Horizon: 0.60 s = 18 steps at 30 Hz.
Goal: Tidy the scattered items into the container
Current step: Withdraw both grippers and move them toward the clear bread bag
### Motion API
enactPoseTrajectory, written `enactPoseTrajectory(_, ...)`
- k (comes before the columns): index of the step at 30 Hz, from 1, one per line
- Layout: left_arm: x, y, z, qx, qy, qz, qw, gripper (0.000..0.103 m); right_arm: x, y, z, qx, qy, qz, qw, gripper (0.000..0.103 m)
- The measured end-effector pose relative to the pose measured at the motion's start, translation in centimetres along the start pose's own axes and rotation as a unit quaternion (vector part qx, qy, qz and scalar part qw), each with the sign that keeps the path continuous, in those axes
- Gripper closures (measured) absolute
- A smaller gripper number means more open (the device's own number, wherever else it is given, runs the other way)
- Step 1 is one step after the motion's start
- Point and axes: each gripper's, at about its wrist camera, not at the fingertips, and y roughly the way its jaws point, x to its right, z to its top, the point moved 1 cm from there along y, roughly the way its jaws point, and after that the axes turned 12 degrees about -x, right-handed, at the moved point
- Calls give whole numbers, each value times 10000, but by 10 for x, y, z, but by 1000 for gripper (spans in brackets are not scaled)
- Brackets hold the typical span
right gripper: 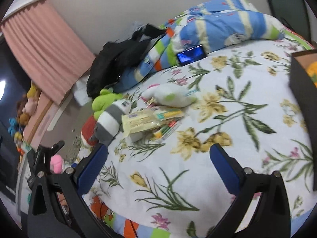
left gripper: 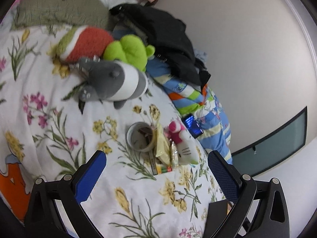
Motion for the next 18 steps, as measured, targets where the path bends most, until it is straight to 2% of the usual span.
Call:
enactPoseTrajectory(5, -15, 24, -2, -238, -169, -164, 9994, 1, -21, 36, -2, -209, -353, 215, 9989, 1)
enactPoseTrajectory(11, -22, 52, -6, -526, -212, -247, 9981, 1, -34, 68, -1, -350, -701, 175, 9968, 5)
enactPoseTrajectory(18, -11, 93, -12, -1013, -182, -555, 9931, 1, -39, 90, 6, -145, -1192, -172, 9926, 11)
